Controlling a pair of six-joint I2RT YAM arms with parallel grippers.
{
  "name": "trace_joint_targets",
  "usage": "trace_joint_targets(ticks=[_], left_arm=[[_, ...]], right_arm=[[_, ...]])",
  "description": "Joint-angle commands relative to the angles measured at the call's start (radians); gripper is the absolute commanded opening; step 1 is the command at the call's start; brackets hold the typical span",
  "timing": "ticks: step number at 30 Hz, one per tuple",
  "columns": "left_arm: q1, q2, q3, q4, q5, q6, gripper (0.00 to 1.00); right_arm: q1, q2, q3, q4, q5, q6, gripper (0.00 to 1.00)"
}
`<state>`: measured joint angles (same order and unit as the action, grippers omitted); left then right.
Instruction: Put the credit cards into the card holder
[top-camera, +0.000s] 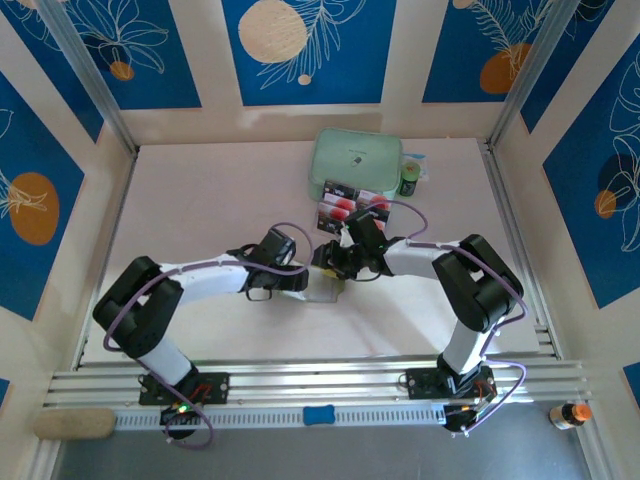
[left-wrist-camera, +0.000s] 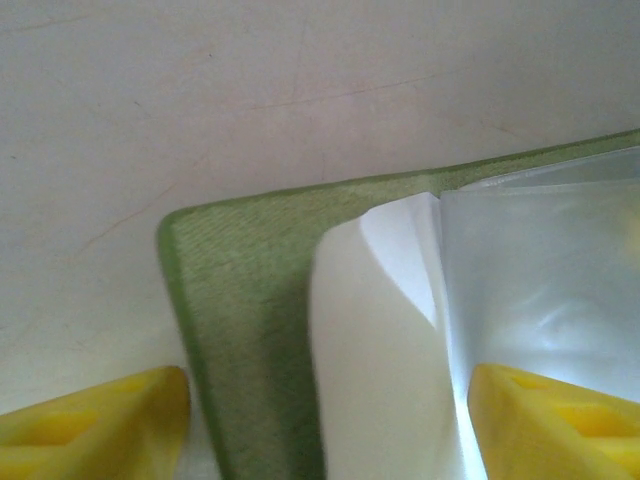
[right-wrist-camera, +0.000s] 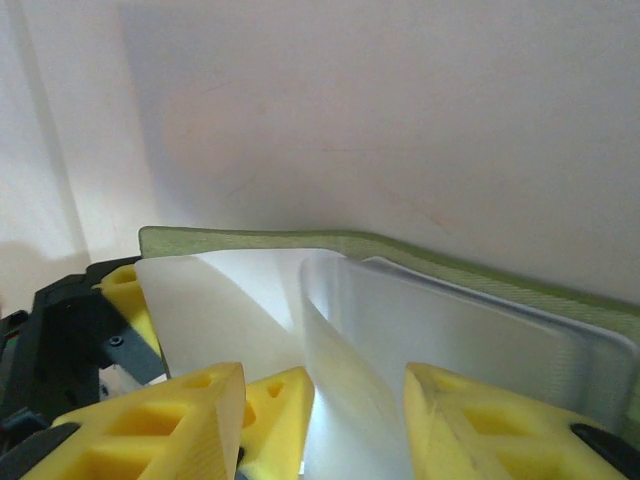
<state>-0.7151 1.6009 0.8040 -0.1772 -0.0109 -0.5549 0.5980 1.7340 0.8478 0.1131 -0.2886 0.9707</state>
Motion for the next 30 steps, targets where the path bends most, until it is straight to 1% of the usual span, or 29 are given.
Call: trace_joint_targets(ticks=[1,6,11,20,30], left_arm=[[-0.004,-0.052,-0.023,-0.009,0.003,-0.015,0.78],[0.013,-0.135,-0.051,-0.011,-0.006,-0.026,0.84],[0.040,-0.229,-0.113,0.014,-0.004,-0.046,0.87],[0.082,-0.332,-0.194,0.055,0.025,-0.049,0.88],[0.127,-0.396,-0.218,0.050,0.071,-0.013,0.90]], right_arm=[[0.006,0.008,0.014,0.034,-0.068,0.041,0.45],[0.023,-0.006,0.033,0.040,-0.084,0.080,0.45],[0.046,-0.002,0.073,0.020,-0.075,0.103,0.47],[0.088,0.088,0.157,-0.008,-0.040,0.137,0.47],[0.111,0.161,0.201,-0.021,0.009,0.161,0.47]])
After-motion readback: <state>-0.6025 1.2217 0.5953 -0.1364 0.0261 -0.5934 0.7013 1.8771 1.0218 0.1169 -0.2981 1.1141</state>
